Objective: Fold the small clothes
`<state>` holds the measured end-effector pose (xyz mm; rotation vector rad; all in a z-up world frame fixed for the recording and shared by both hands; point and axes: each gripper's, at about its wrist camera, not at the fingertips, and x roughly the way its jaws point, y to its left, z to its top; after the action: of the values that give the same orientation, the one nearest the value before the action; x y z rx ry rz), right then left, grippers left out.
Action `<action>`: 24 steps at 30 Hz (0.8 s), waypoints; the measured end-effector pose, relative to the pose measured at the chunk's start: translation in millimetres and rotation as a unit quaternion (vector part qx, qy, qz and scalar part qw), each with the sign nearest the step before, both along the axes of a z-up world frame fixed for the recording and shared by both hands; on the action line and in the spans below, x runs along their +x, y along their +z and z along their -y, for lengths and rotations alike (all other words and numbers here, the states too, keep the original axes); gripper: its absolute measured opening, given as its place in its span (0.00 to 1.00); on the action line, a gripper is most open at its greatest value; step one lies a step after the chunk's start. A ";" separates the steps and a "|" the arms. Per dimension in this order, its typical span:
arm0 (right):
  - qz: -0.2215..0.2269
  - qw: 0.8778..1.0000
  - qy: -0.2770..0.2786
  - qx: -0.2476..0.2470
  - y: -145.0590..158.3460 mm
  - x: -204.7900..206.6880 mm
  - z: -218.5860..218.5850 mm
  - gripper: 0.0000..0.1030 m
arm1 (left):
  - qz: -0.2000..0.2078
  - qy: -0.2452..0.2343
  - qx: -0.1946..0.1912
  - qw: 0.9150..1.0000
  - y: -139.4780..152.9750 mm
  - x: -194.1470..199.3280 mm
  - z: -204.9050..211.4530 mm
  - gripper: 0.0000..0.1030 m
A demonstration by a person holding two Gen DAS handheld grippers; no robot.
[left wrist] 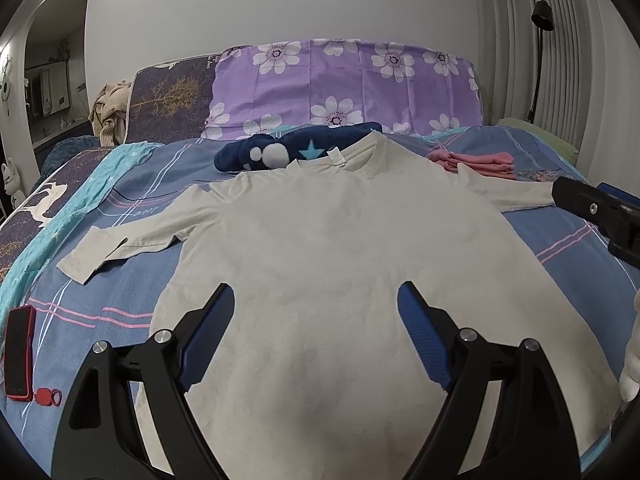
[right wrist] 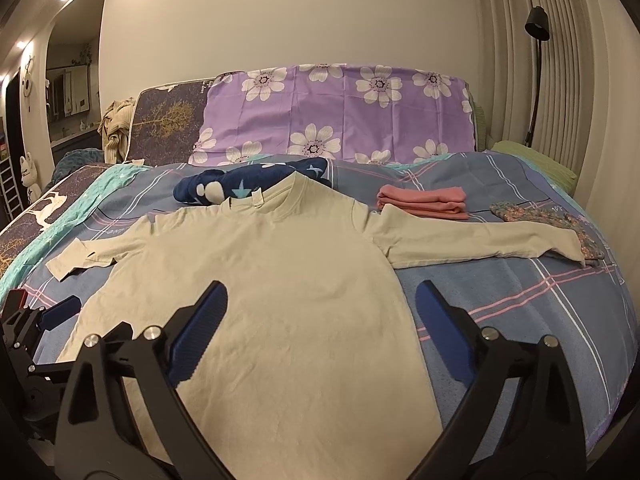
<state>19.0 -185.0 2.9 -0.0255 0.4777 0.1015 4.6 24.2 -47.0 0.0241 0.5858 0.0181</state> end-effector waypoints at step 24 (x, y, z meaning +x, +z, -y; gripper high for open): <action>-0.035 0.999 0.031 -0.006 -5.1 37.2 -25.7 0.54 | -0.010 0.028 0.012 0.999 -3.1 24.9 -50.0 0.77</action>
<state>56.2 -159.3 -2.2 -0.0493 0.5469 0.1600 29.6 74.2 -50.1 0.0321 0.6056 0.0786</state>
